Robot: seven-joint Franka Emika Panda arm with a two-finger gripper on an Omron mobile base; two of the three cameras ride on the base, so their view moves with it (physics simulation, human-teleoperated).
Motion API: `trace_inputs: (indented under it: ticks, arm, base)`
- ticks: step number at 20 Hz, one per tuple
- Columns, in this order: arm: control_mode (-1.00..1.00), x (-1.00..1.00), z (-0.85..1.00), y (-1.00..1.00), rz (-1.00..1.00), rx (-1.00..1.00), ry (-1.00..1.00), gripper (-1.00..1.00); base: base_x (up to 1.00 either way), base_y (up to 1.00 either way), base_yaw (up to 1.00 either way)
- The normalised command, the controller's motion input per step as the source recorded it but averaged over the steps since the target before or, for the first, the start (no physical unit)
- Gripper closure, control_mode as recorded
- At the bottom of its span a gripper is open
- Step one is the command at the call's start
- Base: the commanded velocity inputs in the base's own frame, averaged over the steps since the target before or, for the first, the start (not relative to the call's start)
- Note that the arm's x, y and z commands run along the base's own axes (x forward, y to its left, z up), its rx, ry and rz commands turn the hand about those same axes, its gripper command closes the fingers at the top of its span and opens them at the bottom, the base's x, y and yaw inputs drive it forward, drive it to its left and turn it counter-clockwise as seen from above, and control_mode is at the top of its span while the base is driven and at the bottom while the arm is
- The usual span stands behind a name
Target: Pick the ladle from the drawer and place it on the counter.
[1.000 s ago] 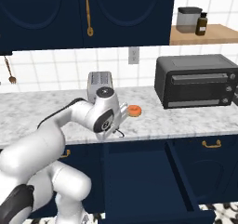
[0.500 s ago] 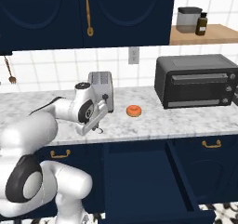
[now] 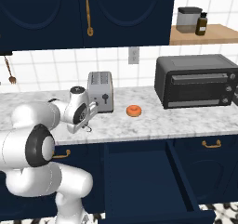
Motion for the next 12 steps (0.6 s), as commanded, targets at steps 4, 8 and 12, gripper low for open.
trace_inputs:
  ticks: [4, 8, 12]
  arm:
    - [-1.0, 0.69, -0.67, 0.69, 0.0, 0.0, 0.0, 1.0]
    - [-1.0, 0.25, -0.05, 0.17, 0.0, 0.0, 0.0, -1.0]
    - [-1.0, -0.03, 0.59, 0.0, 0.0, 0.0, -0.01, -1.0]
  base:
    - [0.0, 0.0, 0.0]
    - [0.0, 0.0, 0.0]
    - [0.0, 0.0, 0.0]
